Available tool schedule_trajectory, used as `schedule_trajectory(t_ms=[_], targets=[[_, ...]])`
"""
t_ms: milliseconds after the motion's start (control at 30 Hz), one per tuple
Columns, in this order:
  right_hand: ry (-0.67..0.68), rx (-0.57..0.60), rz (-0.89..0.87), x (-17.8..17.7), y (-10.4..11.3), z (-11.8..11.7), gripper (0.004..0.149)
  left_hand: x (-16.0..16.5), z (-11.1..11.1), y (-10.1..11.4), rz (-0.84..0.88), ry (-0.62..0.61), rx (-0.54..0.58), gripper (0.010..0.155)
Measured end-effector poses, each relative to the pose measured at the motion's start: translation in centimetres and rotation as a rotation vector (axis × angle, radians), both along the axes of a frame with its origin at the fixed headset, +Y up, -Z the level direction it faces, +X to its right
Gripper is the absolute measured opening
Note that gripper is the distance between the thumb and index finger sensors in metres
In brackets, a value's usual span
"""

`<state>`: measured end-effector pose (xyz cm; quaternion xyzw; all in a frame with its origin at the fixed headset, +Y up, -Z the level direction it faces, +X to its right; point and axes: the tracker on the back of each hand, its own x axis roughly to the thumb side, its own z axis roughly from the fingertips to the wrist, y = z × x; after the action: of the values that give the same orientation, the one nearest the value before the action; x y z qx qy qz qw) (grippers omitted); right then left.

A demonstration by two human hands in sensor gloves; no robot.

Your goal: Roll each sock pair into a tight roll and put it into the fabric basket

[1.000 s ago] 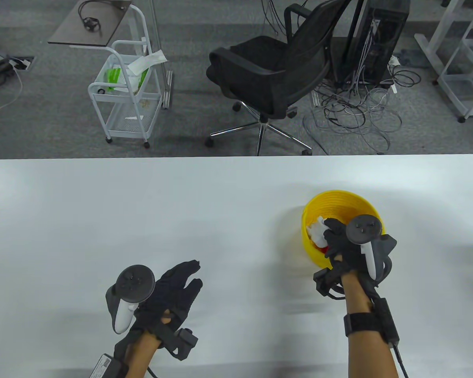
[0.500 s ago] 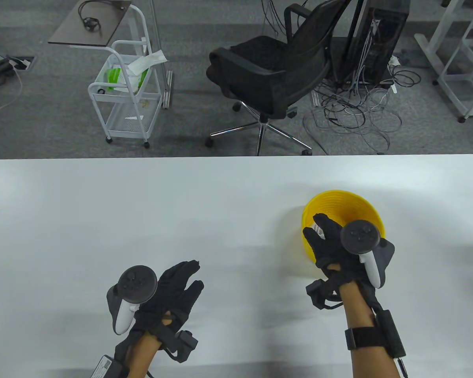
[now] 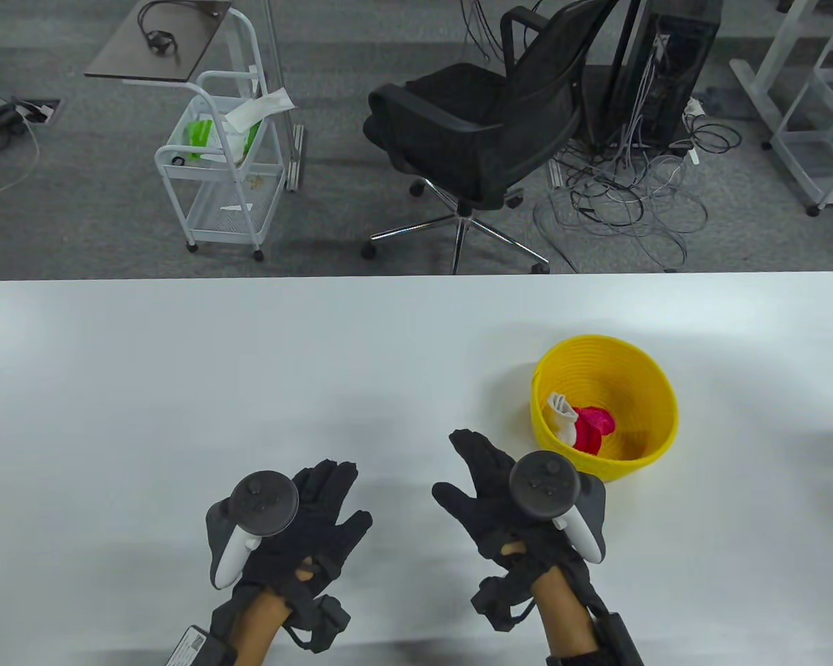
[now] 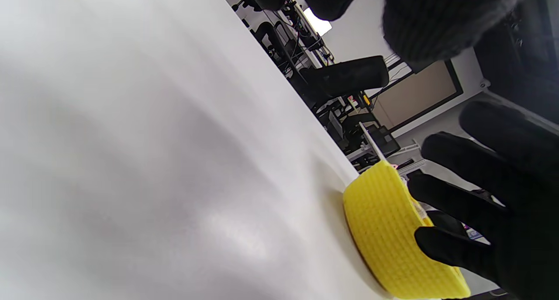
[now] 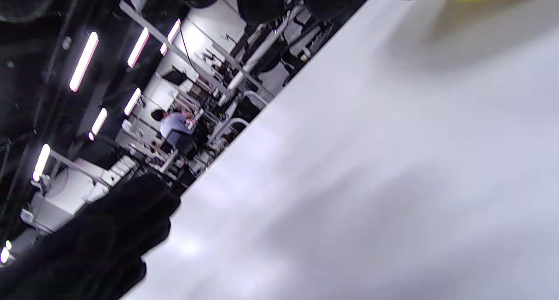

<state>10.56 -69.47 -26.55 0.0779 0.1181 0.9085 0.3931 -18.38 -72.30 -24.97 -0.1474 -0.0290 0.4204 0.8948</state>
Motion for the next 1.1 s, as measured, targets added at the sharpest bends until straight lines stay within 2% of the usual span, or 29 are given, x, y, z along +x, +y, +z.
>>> schedule_trajectory(t_ms=[167, 467, 933, 1100], targets=[[0.049, -0.063, 0.061, -0.7, -2.3, 0.0, 0.093, 0.5, -0.2, -0.5, -0.05, -0.019, -0.016, 0.077], [0.088, -0.151, 0.115, -0.7, -4.3, -0.5, 0.094, 0.5, -0.5, -0.7, -0.081, -0.015, -0.021, 0.078], [0.081, -0.136, 0.105, -0.2, -4.1, -0.3, 0.094, 0.3, -0.5, -1.4, -0.066, -0.017, -0.063, 0.08], [0.078, -0.133, 0.122, -0.2, -4.1, -0.3, 0.094, 0.3, -0.4, -1.4, -0.066, -0.02, -0.047, 0.079]])
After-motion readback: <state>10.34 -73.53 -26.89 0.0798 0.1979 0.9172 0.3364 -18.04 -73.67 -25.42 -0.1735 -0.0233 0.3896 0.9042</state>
